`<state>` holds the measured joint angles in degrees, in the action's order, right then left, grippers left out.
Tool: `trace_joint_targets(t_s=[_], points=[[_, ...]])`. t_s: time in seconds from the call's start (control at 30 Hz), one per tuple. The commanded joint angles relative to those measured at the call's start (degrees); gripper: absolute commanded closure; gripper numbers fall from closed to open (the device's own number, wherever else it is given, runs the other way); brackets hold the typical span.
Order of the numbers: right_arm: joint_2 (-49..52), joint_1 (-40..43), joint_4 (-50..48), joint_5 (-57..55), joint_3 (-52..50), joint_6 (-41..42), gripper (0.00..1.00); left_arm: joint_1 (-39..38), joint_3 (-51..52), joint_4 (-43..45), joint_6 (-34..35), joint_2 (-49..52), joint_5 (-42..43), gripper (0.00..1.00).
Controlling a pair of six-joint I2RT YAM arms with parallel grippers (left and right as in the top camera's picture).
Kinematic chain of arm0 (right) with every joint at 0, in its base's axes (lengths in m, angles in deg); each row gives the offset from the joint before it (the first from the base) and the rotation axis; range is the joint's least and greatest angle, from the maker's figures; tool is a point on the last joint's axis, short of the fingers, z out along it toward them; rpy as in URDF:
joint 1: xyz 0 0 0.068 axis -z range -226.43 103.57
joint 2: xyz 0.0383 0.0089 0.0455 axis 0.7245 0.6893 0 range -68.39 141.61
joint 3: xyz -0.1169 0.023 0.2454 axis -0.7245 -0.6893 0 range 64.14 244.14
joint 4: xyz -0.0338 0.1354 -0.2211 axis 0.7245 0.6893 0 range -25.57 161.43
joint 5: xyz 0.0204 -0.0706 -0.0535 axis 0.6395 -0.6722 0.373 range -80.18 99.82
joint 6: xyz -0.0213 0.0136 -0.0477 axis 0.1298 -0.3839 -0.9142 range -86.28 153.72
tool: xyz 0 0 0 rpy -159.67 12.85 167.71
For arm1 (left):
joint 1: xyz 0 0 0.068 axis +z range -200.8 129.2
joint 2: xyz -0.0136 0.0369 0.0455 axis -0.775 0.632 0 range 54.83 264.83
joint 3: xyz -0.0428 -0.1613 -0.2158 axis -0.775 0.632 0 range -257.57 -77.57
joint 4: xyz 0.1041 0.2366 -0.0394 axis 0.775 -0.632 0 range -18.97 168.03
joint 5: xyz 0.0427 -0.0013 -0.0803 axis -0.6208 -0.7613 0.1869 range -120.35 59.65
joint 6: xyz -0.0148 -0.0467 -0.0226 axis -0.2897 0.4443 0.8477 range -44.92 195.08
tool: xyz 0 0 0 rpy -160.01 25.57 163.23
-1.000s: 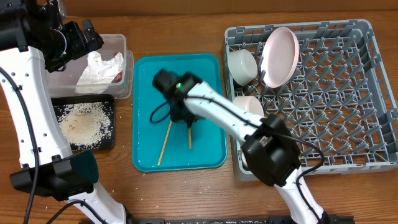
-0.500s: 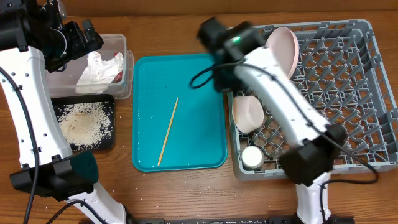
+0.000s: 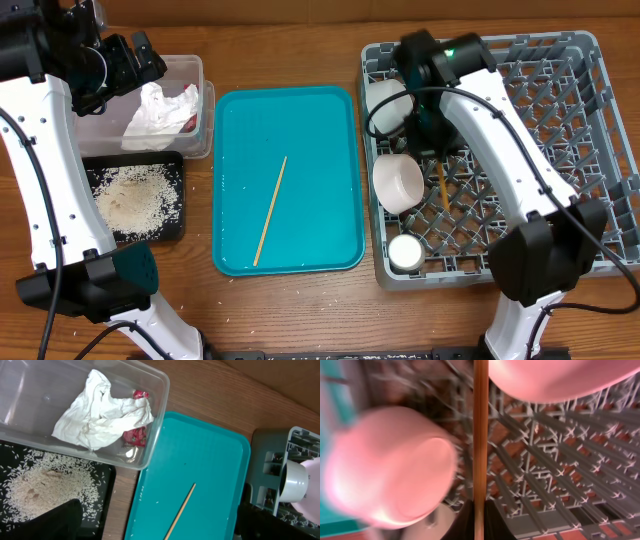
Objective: Sort waste into correct bins and load items into the dishwasher
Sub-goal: 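Carry the chopstick to the rack and insert it upright, then grasp the second chopstick with right gripper and lift it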
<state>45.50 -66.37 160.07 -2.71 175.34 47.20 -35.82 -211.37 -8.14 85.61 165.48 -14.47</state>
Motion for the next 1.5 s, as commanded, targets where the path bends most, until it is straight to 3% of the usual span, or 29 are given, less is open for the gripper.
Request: trace_joint_targets(t_s=[0.0,0.13,0.23,0.4,0.47,0.53,0.63,0.7,0.97,1.27,1.47], points=[[-0.52,2.10,-1.22,-0.92,-5.60,-1.60,0.87,-0.37,-0.61,0.00,-0.87,-0.31,0.24,0.00],[-0.76,2.08,-1.97,-0.90,-5.84,-2.12,0.70,-0.55,-0.61,0.00,-0.87,-0.31,0.24,0.00],[-1.14,1.22,-2.25,0.68,-3.98,-3.50,0.62,-0.55,-0.61,0.00,-0.87,-0.31,0.24,0.00],[-1.40,-1.70,-4.31,9.55,1.79,-4.44,0.59,-0.55,-0.61,0.00,-0.87,-0.31,0.24,0.00],[-1.40,-5.01,-11.43,19.87,3.58,-4.09,0.58,-0.55,-0.61,0.00,-0.87,-0.31,0.24,0.00],[-1.09,-8.00,-17.92,23.80,3.48,2.12,0.50,-0.55,-0.61,0.00,-0.87,-0.31,0.24,0.00],[0.74,-13.03,-25.33,21.20,3.23,13.27,0.46,-0.55,-0.61,0.00,-0.87,-0.31,0.24,0.00],[3.30,-16.52,-28.81,17.73,3.19,20.04,0.45,-0.55,-0.61,0.00,-0.87,-0.31,0.24,0.00],[14.21,-25.18,-33.83,8.63,3.19,29.64,0.48,-0.59,-0.61,0.00,-0.87,-0.31,0.24,0.00],[23.26,-30.01,-37.16,8.02,3.19,31.61,0.55,-0.76,-0.61,0.00,-0.87,-0.31,0.24,0.00],[27.08,-30.29,-36.00,8.63,3.19,33.07,0.67,-0.76,-0.61,0.00,-0.87,-0.31,0.24,0.00]])
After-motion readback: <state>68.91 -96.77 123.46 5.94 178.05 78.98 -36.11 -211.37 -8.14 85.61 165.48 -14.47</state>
